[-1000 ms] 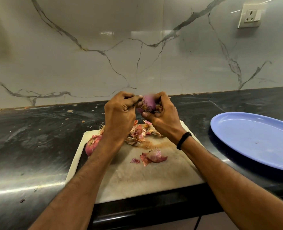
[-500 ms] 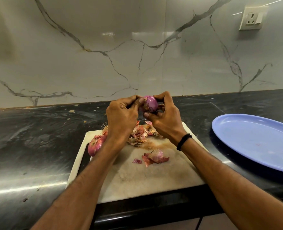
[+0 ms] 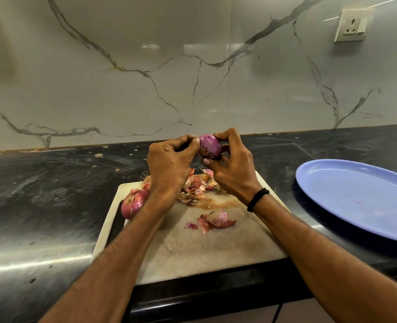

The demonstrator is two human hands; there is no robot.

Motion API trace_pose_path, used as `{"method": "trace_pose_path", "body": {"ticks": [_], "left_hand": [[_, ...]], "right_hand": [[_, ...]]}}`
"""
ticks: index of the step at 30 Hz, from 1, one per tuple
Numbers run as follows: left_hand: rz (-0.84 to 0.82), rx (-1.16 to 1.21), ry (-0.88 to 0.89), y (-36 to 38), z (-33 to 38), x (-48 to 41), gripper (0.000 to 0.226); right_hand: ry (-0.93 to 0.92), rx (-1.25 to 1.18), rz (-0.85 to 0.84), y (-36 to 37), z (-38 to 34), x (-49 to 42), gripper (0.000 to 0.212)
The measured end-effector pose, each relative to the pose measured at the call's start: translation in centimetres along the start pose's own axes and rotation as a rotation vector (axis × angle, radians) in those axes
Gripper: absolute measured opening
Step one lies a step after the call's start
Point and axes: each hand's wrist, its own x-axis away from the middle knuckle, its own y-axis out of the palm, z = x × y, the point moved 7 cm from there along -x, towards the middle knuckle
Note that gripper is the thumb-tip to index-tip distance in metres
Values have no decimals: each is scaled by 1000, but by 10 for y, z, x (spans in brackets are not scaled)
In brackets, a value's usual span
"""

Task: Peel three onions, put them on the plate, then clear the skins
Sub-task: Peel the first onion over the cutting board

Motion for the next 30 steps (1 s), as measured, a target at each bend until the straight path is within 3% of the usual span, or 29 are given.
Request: {"method": "trace_pose_path", "body": {"ticks": [5,14,18,20,25,30], "left_hand": [[-21,-43,48,2,6,1,17],[-39,-128,-26,6,-5,2,11],[2,-217,-16,1,-7,-1,26],[14,-223,53,-2,-3,-3,32],[-36,-331,425,3,26,-2,35],[-37,-400,526,4,29,1,25]], "right_hand": [[28,-36,-15,3,-1,0,52],[209,-265,59,-4,11,-7,49],[236,-282,33,0,14,-6,50],[250,-291,22,1,14,-6,52],[239,-274,-14,1,11,-7,53],[232,-269,-28,-1,12,-7,53]]}}
